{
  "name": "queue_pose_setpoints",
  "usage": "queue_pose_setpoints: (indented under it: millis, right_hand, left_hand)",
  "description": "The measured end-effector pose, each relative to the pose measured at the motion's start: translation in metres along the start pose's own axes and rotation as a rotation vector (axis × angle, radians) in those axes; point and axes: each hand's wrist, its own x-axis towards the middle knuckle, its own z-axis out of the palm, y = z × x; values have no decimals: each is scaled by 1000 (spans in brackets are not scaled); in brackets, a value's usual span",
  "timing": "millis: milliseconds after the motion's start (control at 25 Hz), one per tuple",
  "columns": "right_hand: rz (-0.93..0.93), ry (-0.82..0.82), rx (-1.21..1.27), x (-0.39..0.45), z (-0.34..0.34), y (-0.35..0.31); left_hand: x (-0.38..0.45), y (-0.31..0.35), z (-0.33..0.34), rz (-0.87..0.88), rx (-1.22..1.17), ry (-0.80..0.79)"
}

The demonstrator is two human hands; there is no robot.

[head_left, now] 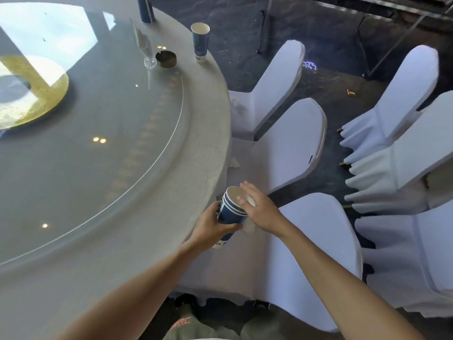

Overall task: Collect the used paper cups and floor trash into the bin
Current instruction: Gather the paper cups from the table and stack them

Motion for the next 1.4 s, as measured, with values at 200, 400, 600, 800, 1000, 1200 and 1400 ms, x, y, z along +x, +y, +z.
queue_pose_setpoints:
  millis: [200,400,600,800,1000,1200,1400]
  right_hand:
    - [-47,-207,-76,17,-20,43]
    - [-31,-191,-221,64,-27,106]
    - [79,-281,-536,124,1,181]
    - [38,-354,-748,164,63,255]
    - [82,-498,-910,179,113,315]
    - [68,-541,-1174,169,142,345]
    - [196,-549,-860,150,115,310]
  left_hand:
    - [-7,1,43,-56,1,125]
    - [-2,-25,77,-165,-1,290]
    - [29,-73,91,-235,-38,345]
    - [84,-130,97,-290,-50,290]
    - [114,-168,103,-298,-109,285]
    - [115,-190,112,-305,-92,217]
    - [90,-167,110,-267,-106,187]
